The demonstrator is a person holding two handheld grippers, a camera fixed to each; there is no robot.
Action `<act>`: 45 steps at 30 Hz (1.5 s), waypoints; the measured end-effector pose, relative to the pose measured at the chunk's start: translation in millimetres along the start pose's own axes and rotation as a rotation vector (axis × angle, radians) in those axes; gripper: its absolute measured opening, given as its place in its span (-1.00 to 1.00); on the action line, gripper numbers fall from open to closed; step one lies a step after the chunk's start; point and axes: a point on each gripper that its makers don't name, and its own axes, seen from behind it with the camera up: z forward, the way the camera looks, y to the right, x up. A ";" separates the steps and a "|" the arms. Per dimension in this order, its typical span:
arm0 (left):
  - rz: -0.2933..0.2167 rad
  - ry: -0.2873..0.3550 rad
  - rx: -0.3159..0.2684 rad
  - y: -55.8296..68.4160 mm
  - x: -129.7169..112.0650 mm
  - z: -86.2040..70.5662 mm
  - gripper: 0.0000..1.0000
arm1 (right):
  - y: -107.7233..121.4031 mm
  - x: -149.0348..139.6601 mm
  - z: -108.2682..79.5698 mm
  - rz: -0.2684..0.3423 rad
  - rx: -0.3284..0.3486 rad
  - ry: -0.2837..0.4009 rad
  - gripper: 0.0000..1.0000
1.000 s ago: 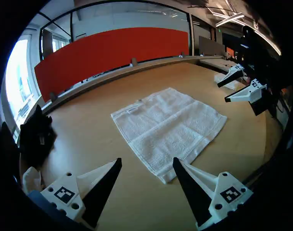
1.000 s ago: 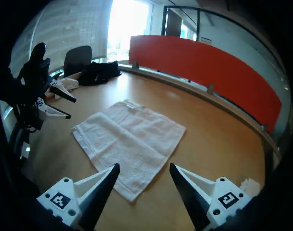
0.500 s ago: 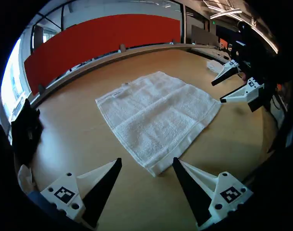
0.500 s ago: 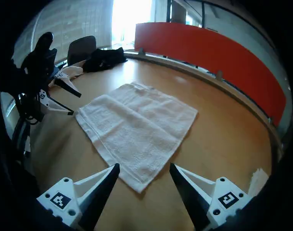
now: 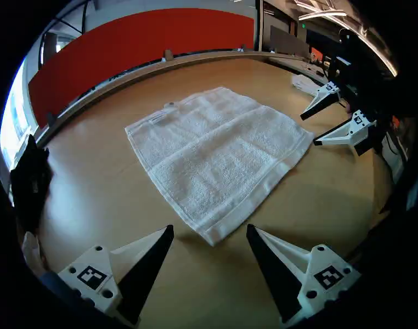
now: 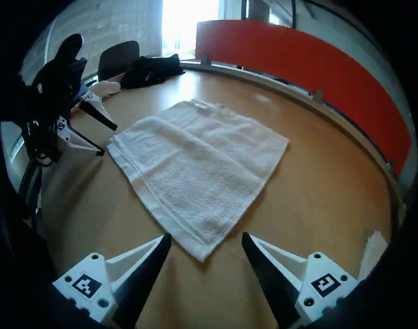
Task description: Fold towel
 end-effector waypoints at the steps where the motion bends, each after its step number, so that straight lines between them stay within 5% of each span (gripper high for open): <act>1: 0.000 -0.002 -0.001 0.7 -0.4 0.3 0.97 | 0.0 -0.7 0.2 -0.001 0.001 -0.001 0.99; 19: -0.007 -0.030 -0.020 3.4 -1.6 1.9 0.97 | -2.3 -7.2 2.7 0.020 0.028 -0.014 0.84; 35: -0.031 -0.045 0.004 -0.1 -0.9 2.9 0.52 | -3.8 -8.0 1.8 0.022 0.037 -0.009 0.23; 45: -0.030 -0.051 0.003 4.0 -0.4 3.4 0.04 | -7.6 -7.6 2.8 0.011 0.050 -0.007 -0.22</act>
